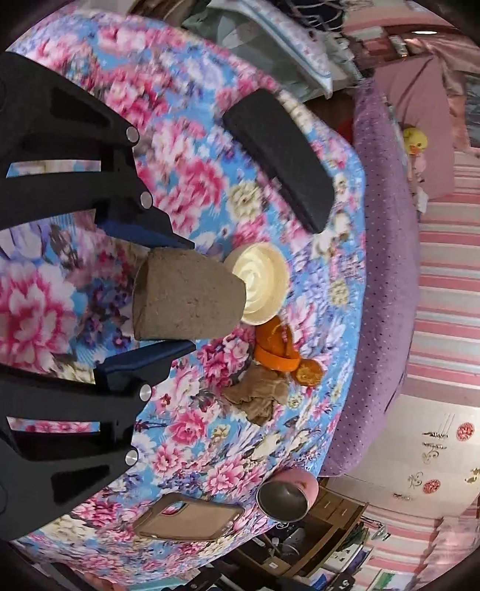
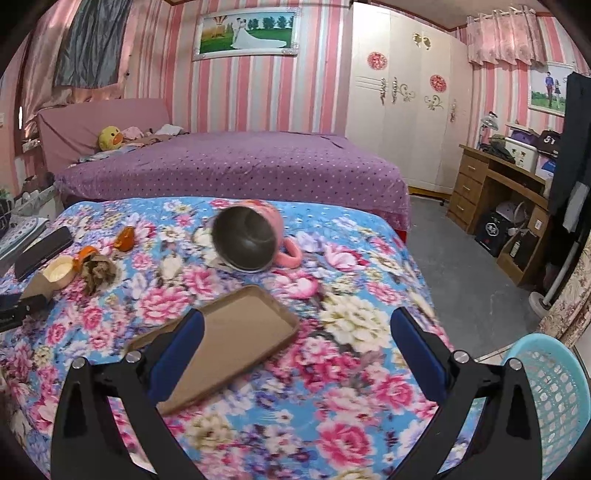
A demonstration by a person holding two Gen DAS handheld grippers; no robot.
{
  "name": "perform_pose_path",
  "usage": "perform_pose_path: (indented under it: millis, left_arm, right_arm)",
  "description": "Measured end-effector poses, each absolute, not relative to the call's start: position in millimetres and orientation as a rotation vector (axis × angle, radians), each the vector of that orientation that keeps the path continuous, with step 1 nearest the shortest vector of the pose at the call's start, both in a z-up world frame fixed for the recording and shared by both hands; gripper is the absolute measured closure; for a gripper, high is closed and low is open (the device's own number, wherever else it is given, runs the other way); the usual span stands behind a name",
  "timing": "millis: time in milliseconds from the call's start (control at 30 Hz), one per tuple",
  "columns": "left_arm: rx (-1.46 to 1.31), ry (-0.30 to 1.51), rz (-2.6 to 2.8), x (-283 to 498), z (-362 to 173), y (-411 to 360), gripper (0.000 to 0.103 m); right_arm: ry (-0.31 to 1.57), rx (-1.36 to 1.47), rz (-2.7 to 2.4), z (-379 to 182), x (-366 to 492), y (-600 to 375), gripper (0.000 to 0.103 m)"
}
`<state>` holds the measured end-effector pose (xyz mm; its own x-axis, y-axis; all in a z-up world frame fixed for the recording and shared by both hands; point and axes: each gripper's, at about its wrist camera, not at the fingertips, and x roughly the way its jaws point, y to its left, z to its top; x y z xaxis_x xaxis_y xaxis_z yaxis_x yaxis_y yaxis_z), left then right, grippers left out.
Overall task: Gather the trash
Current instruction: 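Grasp the brown cardboard sleeve with the left tool, then grasp the crumpled beige paper with the right tool while the left tool lifts the cardboard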
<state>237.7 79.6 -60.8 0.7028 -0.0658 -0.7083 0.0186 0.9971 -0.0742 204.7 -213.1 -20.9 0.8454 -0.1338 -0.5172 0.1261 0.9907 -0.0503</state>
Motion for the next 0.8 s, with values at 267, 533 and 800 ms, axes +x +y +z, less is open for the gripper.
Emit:
perform_pose_path:
  millis: [267,533,800]
  left_arm:
    - [-0.085,0.655,0.028,229.0,-30.9,115.4,0.056]
    - [-0.112,0.570,0.126,224.2,-13.8,153.6,0.056]
    - [-0.140,0.551,0.158,224.5,-9.9,177.6,0.056]
  right_arm:
    - [0.543,-0.056,-0.055,-18.6,218.8,-155.7,0.005]
    - [0.562,-0.058,0.060,-24.0,257.5,-79.5,0.005]
    - [0.643,-0.142,0.126,-40.4,299.2,-24.3,0.016]
